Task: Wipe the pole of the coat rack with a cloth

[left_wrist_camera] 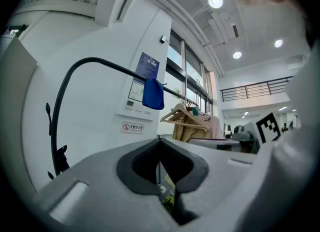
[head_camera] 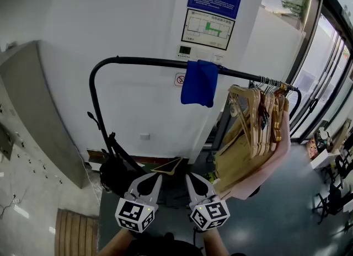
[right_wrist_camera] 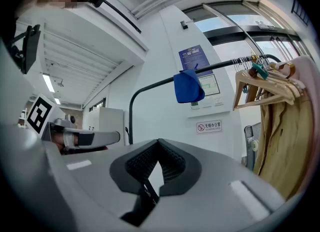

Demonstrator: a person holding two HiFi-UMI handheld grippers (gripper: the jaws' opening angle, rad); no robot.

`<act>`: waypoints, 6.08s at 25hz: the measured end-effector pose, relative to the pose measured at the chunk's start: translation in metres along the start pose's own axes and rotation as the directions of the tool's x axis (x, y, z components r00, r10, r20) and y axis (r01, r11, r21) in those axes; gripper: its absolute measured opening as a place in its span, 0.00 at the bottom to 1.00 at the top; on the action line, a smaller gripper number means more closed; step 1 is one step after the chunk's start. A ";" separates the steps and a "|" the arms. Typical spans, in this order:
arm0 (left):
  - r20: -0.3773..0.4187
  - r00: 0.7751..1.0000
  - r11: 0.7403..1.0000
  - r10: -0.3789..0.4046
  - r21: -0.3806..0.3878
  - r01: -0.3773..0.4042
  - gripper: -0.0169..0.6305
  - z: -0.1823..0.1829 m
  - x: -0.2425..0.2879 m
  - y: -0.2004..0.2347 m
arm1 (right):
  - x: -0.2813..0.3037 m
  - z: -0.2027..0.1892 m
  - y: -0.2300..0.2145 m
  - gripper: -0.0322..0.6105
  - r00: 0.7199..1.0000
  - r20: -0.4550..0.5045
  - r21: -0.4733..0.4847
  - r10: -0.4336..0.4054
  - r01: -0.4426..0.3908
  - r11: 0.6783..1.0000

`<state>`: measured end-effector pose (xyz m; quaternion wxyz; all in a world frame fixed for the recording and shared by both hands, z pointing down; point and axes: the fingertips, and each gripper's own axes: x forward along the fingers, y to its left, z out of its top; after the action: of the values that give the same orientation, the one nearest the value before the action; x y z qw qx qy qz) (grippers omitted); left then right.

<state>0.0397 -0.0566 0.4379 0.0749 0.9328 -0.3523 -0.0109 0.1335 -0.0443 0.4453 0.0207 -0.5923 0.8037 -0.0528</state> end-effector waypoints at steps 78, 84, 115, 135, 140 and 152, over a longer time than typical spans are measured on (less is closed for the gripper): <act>0.141 0.990 0.998 0.000 0.064 -0.009 0.03 0.102 0.112 0.116 | 0.221 0.279 -0.063 0.05 0.936 0.352 -0.235 -0.023 0.112 0.965; 0.171 0.980 0.993 0.106 0.037 -0.114 0.03 0.104 0.064 0.152 | 0.287 0.275 0.052 0.05 0.934 0.327 -0.315 0.146 -0.038 0.948; 0.171 0.983 0.997 -0.060 0.048 0.053 0.03 0.115 0.125 0.118 | 0.169 0.307 -0.176 0.05 0.862 0.438 -0.179 -0.256 0.363 0.915; 0.183 0.983 0.999 0.007 0.034 -0.014 0.03 0.113 0.104 0.129 | 0.203 0.301 -0.110 0.05 0.922 0.384 -0.221 -0.055 0.149 0.964; 0.199 0.976 0.995 0.089 0.033 -0.097 0.03 0.118 0.076 0.158 | 0.251 0.291 -0.024 0.05 0.925 0.373 -0.301 0.072 0.047 0.952; 0.207 0.955 0.975 0.214 0.010 -0.221 0.03 0.121 0.028 0.202 | 0.327 0.264 0.133 0.05 0.920 0.268 -0.423 0.287 -0.156 0.893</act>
<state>-0.0804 -0.2409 0.3488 0.0235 0.8835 -0.4586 -0.0926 -0.0643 -0.3332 0.1781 0.0387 -0.4880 0.8463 0.2100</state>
